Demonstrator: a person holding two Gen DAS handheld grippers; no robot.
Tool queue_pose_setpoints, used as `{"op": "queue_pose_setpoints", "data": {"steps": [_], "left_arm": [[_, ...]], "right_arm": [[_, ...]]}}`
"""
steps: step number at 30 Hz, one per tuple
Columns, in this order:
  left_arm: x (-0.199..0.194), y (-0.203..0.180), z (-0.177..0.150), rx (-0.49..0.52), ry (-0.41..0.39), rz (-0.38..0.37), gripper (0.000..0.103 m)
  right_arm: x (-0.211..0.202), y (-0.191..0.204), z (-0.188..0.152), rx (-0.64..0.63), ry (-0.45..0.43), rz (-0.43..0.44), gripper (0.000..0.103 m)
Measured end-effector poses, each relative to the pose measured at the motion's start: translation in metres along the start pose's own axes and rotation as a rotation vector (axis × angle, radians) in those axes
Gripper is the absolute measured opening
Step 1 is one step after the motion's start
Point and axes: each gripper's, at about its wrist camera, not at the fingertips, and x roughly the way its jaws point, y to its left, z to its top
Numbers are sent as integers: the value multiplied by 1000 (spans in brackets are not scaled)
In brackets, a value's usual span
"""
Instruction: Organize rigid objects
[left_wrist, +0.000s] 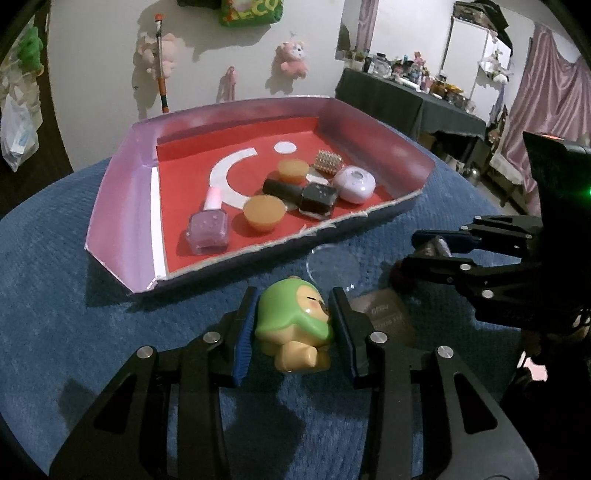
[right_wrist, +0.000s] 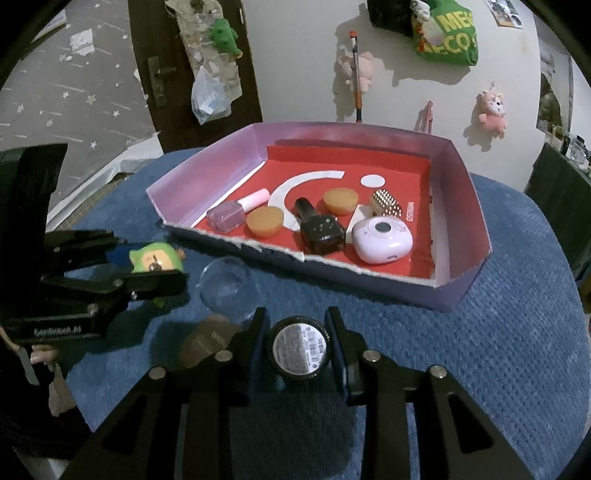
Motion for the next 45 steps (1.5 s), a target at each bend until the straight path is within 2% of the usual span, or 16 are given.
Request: {"op": "queue_pose_setpoints", "data": {"steps": [3, 7, 10, 11, 12, 14, 15, 16, 24, 27, 28, 29, 30, 31, 39, 45], "left_arm": [[4, 0, -8, 17, 28, -8, 36], [12, 1, -17, 10, 55, 19, 37], [10, 0, -21, 12, 45, 21, 38], [10, 0, -22, 14, 45, 18, 44], [9, 0, -23, 15, 42, 13, 56], [6, -1, -26, 19, 29, 15, 65], [5, -2, -27, 25, 21, 19, 66], [5, -3, -27, 29, 22, 22, 66], [10, 1, -25, 7, 39, 44, 66], [16, 4, -24, -12, 73, 36, 66], [19, 5, -24, -16, 78, 40, 65], [19, 5, -24, -15, 67, 52, 56], [19, 4, -24, -9, 66, 67, 45], [19, 5, -24, -5, 62, 82, 42], [10, 10, -19, -45, 46, 36, 39], [-12, 9, 8, -25, -29, -3, 39]], "right_arm": [[-3, -2, -10, 2, 22, 15, 33], [0, -1, -22, 1, 56, 14, 34], [5, 0, -30, 0, 75, -2, 34], [4, 0, -31, -1, 68, -4, 35], [3, 0, -32, 0, 64, -5, 40], [2, 0, -32, -2, 59, -1, 55], [1, 1, -32, -7, 56, -6, 66], [0, 4, -33, -22, 48, -23, 67], [-2, 7, -33, -45, 38, -55, 67], [0, 3, -32, -19, 45, -45, 67], [2, 1, -31, -4, 52, -35, 64], [5, -1, -31, 13, 63, -23, 62], [5, -1, -31, 13, 57, -33, 51], [5, 0, -31, 8, 57, -38, 35], [0, -7, -29, 70, 42, 21, 33], [-20, -4, -7, 69, -33, 67, 33]]}}
